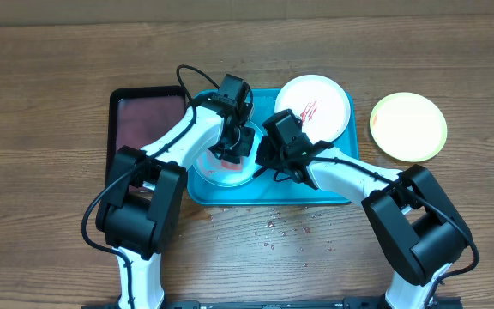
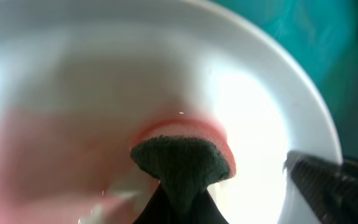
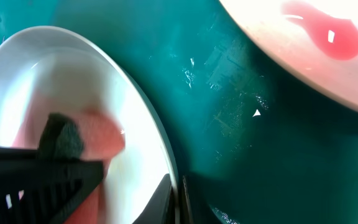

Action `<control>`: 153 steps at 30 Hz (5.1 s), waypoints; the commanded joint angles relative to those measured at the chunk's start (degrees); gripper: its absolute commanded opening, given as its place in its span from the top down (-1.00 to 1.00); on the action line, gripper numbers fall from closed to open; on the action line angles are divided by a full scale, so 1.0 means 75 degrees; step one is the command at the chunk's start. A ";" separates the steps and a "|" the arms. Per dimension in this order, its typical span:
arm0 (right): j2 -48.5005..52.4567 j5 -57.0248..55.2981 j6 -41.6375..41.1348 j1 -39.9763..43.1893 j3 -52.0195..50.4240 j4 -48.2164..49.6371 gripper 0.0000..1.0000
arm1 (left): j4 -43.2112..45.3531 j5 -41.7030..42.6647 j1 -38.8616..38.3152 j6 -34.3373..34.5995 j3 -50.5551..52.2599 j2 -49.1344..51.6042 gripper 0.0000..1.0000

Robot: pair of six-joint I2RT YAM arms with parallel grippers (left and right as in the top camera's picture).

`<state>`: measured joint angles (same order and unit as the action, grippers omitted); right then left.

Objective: Clean dirty plates on tray and stack at the side
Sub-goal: 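Wipe the light-blue plate's left edge with the sponge, right gripper holding, then carry the sponge left and drop it into the black tray, then lift and tilt the light-blue plate upright with the right gripper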

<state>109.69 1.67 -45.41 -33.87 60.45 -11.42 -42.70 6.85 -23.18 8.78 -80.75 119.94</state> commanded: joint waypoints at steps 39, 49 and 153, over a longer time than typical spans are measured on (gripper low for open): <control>0.0050 -0.0070 -0.0143 -0.0017 0.0207 0.0087 0.92 | -0.1105 -0.2075 0.1081 0.0656 0.0493 -0.2806 0.92; 0.0050 -0.0070 -0.0140 -0.0017 0.0207 0.0085 0.92 | -0.1189 -0.2667 0.2407 0.0545 0.0504 -0.3369 0.91; -0.1463 -0.7239 0.2366 -0.2629 0.2891 -0.3506 0.93 | -0.2075 -0.0627 0.3331 -0.0481 0.0688 -0.7382 -0.99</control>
<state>98.85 -67.16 -16.45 -54.33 80.64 -36.47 -57.95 6.63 2.24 6.37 -76.38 64.88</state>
